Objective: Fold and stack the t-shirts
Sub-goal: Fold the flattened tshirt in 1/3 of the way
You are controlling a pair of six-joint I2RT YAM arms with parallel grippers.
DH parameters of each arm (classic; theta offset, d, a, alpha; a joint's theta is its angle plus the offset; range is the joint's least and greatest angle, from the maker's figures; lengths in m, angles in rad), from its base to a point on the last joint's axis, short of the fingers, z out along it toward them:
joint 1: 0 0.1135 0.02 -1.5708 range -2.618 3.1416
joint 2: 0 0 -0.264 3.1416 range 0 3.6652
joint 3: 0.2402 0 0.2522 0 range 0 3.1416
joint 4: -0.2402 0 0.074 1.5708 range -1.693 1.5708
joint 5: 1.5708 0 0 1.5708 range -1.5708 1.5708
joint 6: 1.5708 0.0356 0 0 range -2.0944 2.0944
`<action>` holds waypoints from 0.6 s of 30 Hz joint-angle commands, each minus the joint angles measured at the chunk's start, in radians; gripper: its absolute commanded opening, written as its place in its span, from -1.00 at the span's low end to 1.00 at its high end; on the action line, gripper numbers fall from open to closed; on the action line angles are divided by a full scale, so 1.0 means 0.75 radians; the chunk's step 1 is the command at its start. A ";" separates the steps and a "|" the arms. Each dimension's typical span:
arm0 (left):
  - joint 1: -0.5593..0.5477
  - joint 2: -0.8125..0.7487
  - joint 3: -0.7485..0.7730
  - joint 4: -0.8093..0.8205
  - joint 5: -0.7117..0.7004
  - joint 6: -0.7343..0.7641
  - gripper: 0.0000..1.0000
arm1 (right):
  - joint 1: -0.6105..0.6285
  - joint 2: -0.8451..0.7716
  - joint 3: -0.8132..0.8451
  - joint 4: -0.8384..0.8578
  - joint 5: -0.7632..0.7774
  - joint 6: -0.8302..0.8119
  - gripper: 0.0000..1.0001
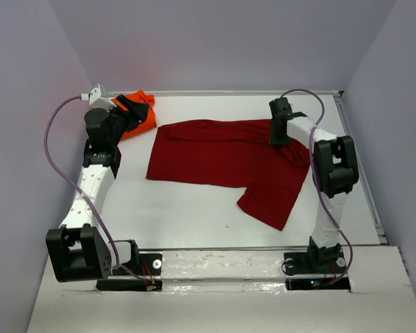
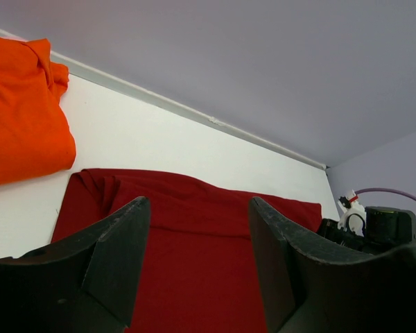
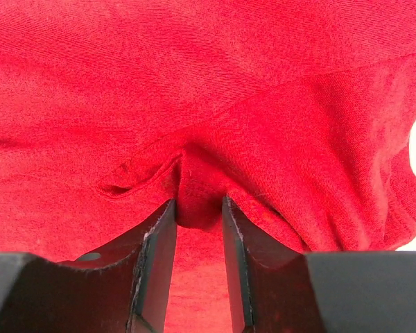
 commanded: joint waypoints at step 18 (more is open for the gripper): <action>0.009 -0.018 0.000 0.058 0.035 -0.003 0.36 | 0.064 -0.185 -0.094 0.037 -0.017 -0.005 -1.00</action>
